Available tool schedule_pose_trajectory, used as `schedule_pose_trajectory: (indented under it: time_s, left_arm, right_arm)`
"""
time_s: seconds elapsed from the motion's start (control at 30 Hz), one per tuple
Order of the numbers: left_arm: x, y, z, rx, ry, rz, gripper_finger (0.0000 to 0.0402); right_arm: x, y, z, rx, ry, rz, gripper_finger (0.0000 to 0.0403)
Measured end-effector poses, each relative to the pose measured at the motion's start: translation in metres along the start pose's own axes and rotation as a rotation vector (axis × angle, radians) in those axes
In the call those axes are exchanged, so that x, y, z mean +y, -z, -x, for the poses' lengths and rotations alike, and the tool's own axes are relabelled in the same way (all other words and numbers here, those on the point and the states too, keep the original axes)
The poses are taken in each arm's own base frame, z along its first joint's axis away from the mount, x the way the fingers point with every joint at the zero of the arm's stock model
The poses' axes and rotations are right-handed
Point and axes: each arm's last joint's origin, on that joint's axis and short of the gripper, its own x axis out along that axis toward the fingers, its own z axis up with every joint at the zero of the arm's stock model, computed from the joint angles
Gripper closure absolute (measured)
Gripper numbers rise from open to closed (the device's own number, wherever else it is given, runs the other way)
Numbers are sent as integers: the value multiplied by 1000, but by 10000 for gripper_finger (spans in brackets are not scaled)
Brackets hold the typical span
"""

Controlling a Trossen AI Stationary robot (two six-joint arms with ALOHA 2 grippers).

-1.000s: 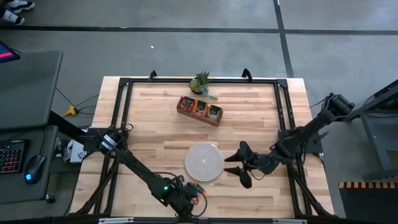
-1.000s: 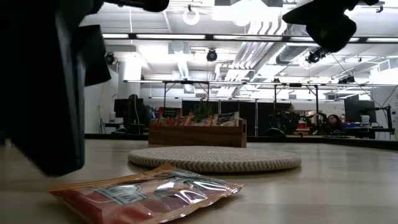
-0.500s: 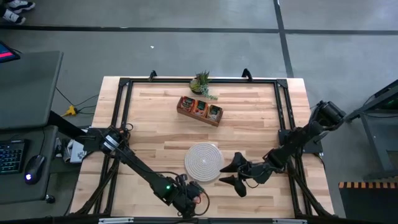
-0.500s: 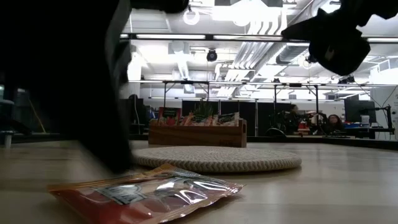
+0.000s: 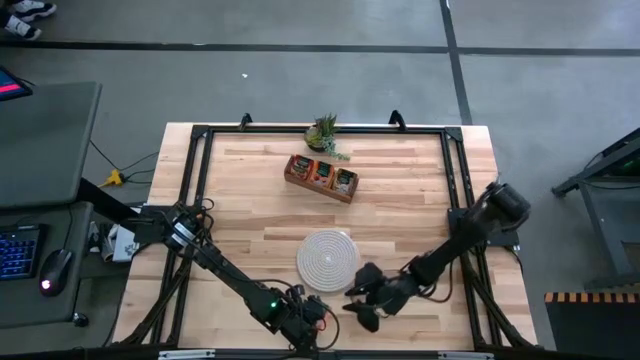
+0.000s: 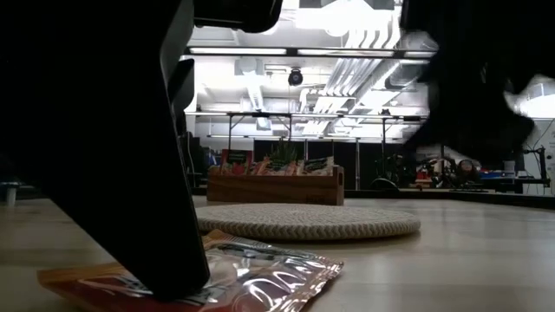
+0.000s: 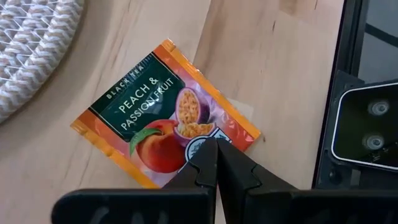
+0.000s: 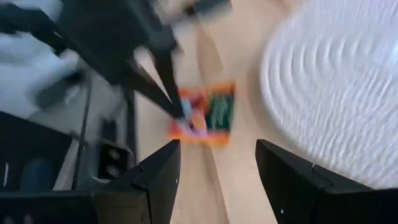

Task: Pick & Place Tea
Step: Put the orange tea bag into the middle section of the wooden organizer

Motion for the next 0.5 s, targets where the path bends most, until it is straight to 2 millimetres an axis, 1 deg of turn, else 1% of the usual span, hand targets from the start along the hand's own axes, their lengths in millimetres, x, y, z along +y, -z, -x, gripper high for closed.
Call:
schedule_pose_trajectory:
  time_s: [0.07, 0.23, 0.33, 0.43, 0.5]
  left_arm:
    - [1, 1, -3, 5, -9, -1, 402]
    - [2, 3, -6, 15, -17, -4, 401]
    - [2, 3, -6, 12, -20, -10, 402]
    - [2, 3, -7, 1, -28, -14, 401]
    - [2, 3, -7, 0, -29, -16, 401]
  right_arm:
    - [-5, 10, -12, 52, 15, -39, 199]
    - [-2, 13, -37, 132, -41, -134, 199]
    - [-2, 12, -49, 151, -36, -140, 199]
    - [2, 4, -60, 160, -55, -165, 199]
    - [-3, 2, -66, 171, -18, -190, 199]
